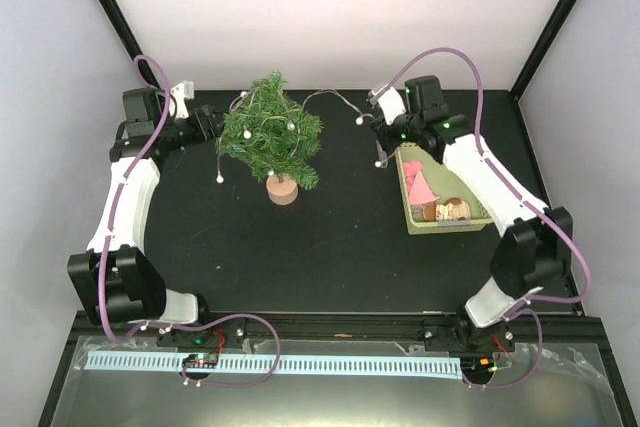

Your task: Decorate the small christmas tree

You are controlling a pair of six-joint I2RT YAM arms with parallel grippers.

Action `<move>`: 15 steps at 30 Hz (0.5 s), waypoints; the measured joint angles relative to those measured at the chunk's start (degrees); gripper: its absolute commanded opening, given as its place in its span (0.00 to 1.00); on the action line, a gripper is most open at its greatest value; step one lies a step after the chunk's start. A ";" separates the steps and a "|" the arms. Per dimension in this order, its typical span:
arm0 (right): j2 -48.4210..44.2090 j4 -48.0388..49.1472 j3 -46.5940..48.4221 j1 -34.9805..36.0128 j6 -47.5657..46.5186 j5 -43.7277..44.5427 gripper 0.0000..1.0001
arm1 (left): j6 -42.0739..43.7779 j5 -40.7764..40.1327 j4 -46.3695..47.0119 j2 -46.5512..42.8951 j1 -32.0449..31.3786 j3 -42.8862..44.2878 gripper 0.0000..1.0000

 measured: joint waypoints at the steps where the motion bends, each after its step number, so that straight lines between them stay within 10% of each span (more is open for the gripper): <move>1: -1.27 -0.31 -1.25 0.72 0.37 -0.61 0.01 | -0.04 0.02 -0.07 -0.02 0.02 0.00 0.65; 15: -12.55 -0.20 -14.47 11.98 7.15 -8.39 0.01 | -3.21 -0.33 -0.39 -1.70 0.09 0.00 0.71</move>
